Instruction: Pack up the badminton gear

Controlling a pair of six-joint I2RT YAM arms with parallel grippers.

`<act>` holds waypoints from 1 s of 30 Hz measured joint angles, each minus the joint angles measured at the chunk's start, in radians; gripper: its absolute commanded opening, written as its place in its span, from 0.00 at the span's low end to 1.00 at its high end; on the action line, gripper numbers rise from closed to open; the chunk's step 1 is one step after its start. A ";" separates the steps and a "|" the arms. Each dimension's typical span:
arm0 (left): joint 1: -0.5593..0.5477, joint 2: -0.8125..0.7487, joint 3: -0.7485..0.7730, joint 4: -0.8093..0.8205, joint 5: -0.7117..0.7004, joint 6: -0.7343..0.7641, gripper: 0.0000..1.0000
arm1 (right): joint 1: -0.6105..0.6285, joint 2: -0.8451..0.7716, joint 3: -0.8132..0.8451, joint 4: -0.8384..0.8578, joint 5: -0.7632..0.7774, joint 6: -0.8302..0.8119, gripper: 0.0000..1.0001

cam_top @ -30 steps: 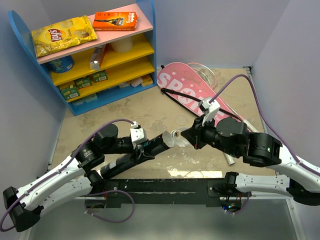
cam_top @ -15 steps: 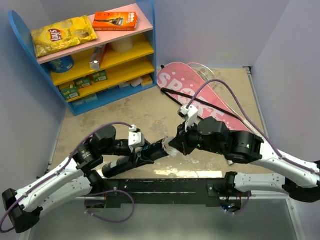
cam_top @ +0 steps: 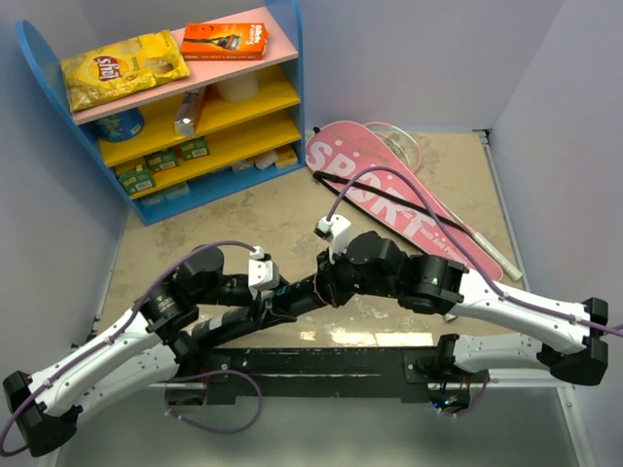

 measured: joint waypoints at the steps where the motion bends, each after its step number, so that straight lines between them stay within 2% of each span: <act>1: 0.001 -0.002 -0.002 -0.010 -0.004 0.000 0.00 | 0.000 0.009 -0.004 0.000 -0.002 0.003 0.00; 2: 0.002 -0.004 -0.003 -0.021 -0.010 0.000 0.00 | -0.002 0.016 -0.005 0.000 -0.003 0.004 0.00; 4: 0.003 -0.010 -0.003 -0.041 -0.019 0.000 0.00 | -0.003 0.038 -0.005 0.000 -0.003 0.006 0.10; 5: 0.005 -0.014 -0.003 -0.053 -0.022 0.000 0.00 | -0.004 0.046 -0.005 0.000 -0.003 0.008 0.18; 6: 0.006 -0.018 -0.003 -0.064 -0.027 0.002 0.00 | -0.005 0.053 -0.005 0.000 -0.002 0.010 0.31; 9: 0.011 -0.024 -0.008 -0.095 -0.049 0.023 0.00 | -0.010 0.061 -0.003 -0.019 0.000 0.011 0.52; 11: 0.013 -0.026 -0.012 -0.111 -0.054 0.038 0.00 | -0.011 0.048 0.001 -0.038 -0.008 0.014 0.60; 16: 0.013 -0.030 -0.014 -0.111 -0.060 0.044 0.00 | -0.006 -0.007 0.037 -0.094 0.020 0.016 0.72; 20: 0.001 -0.020 -0.012 -0.045 -0.050 0.024 0.00 | -0.006 -0.037 0.065 -0.134 0.114 0.012 0.78; 25: -0.002 -0.006 -0.012 0.003 -0.051 0.016 0.00 | -0.005 -0.037 0.118 -0.196 0.257 0.021 0.80; 30: 0.000 0.001 -0.012 0.014 -0.083 0.005 0.00 | -0.068 -0.032 0.131 -0.212 0.369 0.038 0.79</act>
